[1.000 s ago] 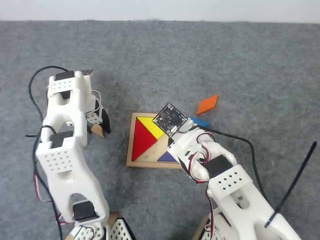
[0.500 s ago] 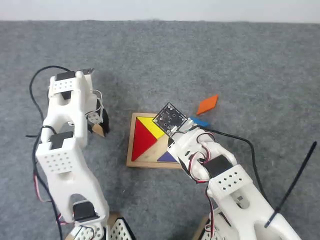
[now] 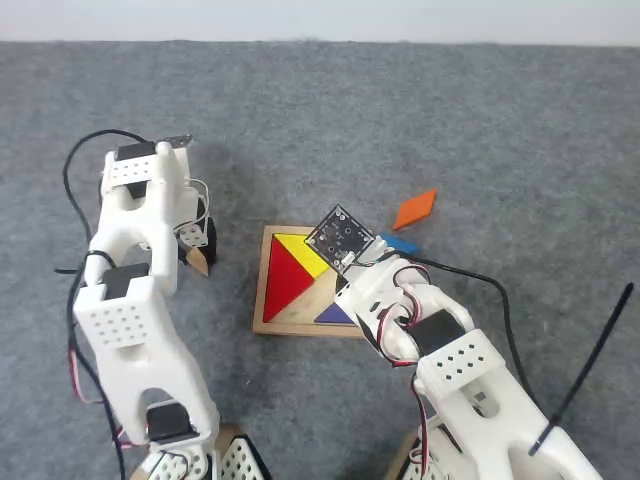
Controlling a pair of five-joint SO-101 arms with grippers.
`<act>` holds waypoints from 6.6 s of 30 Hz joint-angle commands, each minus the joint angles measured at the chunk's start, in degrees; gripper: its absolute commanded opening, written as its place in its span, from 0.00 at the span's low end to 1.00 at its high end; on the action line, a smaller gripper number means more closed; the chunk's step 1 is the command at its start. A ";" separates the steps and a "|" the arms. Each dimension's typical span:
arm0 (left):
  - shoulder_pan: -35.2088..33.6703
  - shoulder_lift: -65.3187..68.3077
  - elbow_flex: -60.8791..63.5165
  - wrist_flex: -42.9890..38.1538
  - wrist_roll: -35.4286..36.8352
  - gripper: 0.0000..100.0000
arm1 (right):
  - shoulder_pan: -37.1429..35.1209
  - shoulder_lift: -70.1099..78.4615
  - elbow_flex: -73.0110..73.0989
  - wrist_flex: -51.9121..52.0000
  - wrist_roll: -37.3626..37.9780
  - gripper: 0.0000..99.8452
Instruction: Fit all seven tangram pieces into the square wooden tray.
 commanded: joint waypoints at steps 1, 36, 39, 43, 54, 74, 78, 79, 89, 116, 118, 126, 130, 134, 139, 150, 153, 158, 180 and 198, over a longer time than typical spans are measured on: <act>-0.18 -1.49 0.40 -0.18 0.62 0.09 | -0.04 -2.77 -0.97 0.48 -0.18 0.03; 3.08 -2.20 0.31 3.25 -1.58 0.03 | -0.04 -2.77 -0.97 0.48 -0.18 0.03; 3.08 -2.20 0.31 3.08 -1.58 0.03 | -0.04 -2.77 -0.97 0.48 -0.18 0.03; 3.08 -2.20 0.31 3.08 -1.58 0.01 | -0.04 -2.77 -0.97 0.57 -0.18 0.03; 2.90 -4.40 0.66 3.43 -1.41 0.01 | -0.04 -2.77 -0.97 0.57 -0.18 0.03; 15.12 -22.59 12.70 5.54 -30.86 0.01 | 14.37 -21.85 -0.26 4.70 -14.07 0.02; 24.26 -22.42 14.99 4.92 -35.96 0.01 | 20.35 -30.11 1.93 4.70 -17.67 0.02; 26.11 -22.33 15.43 3.78 -37.45 0.01 | 21.05 -31.43 2.11 4.97 -17.93 0.02; 33.49 -22.33 18.33 -4.75 -49.41 0.01 | 21.93 -34.95 3.69 5.14 -19.96 0.02; 34.55 -23.03 25.19 -3.34 -60.84 0.01 | 20.18 -34.86 4.48 4.97 -19.69 0.02; 34.90 -23.03 25.19 -3.08 -60.84 0.02 | 20.09 -34.86 4.57 4.88 -19.69 0.02; 36.92 -23.03 24.66 -2.55 -51.60 0.08 | 20.09 -34.86 4.57 4.79 -19.60 0.02; 36.66 -23.03 24.22 -2.64 -49.05 0.12 | 20.09 -34.86 4.57 4.79 -19.60 0.02; 36.13 -23.03 24.31 -2.64 -49.05 0.17 | 20.09 -34.86 4.66 4.79 -19.60 0.02; 34.29 -23.03 23.43 -3.34 -48.53 0.21 | 20.09 -34.86 4.66 4.79 -19.60 0.02; 32.70 -37.27 26.95 -1.49 -46.24 0.14 | 20.09 -34.86 4.57 4.79 -19.60 0.02; 32.09 -49.76 36.18 -7.30 -44.40 0.08 | 20.09 -34.86 4.48 5.05 -19.60 0.02; 25.93 -69.10 54.37 -23.21 -35.52 0.04 | 18.86 -34.77 4.40 5.32 -19.60 0.02; -2.81 -81.85 78.37 -49.93 -9.41 0.01 | -6.55 25.98 -20.84 10.42 -7.12 0.01; -4.75 -130.99 98.77 -44.66 -5.98 0.01 | -14.02 38.11 -27.60 11.91 -2.55 0.01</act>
